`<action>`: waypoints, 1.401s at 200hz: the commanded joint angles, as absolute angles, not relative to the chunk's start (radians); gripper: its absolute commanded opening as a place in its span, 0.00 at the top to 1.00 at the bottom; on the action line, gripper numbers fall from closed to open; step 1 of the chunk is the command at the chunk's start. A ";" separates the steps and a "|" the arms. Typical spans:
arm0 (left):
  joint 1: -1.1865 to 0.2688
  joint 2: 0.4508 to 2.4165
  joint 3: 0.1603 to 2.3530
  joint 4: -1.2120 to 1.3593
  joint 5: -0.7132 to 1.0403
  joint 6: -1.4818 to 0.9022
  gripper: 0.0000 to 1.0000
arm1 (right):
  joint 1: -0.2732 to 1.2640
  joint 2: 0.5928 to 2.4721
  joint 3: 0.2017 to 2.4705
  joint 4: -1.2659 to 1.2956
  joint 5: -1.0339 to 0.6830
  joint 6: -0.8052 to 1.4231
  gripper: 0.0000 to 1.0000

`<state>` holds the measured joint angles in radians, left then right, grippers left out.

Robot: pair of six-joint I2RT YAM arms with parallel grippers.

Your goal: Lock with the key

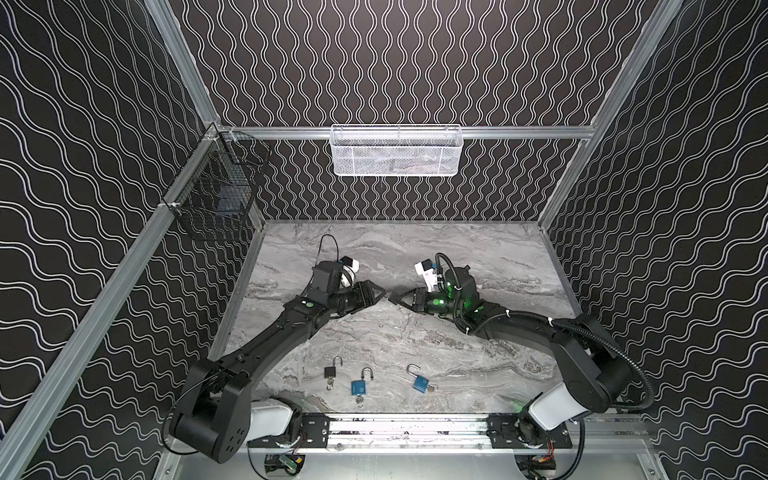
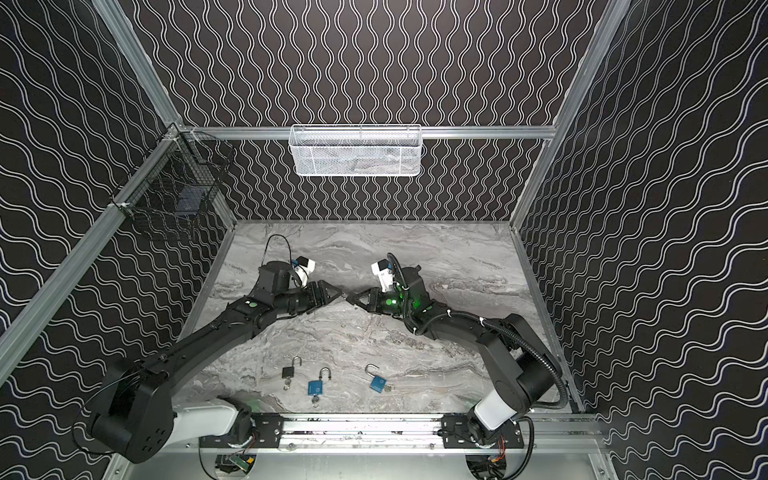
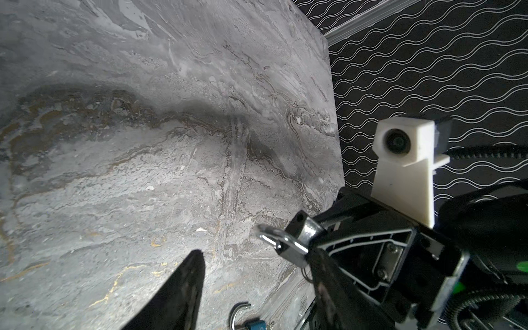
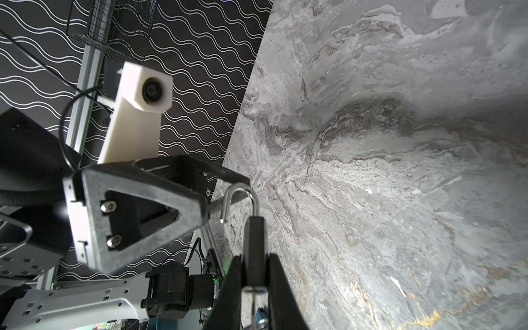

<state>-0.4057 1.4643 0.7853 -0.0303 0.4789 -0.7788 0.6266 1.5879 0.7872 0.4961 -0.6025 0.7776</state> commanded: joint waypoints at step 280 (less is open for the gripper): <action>-0.345 1.440 0.522 0.536 0.742 -0.737 0.57 | 0.587 1.584 0.821 0.394 -0.881 0.693 1.00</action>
<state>-0.3397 1.4338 0.5102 0.4999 0.7235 -0.7563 0.5869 1.5829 0.8196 0.3527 -0.8585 0.6888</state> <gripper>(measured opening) 0.450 0.149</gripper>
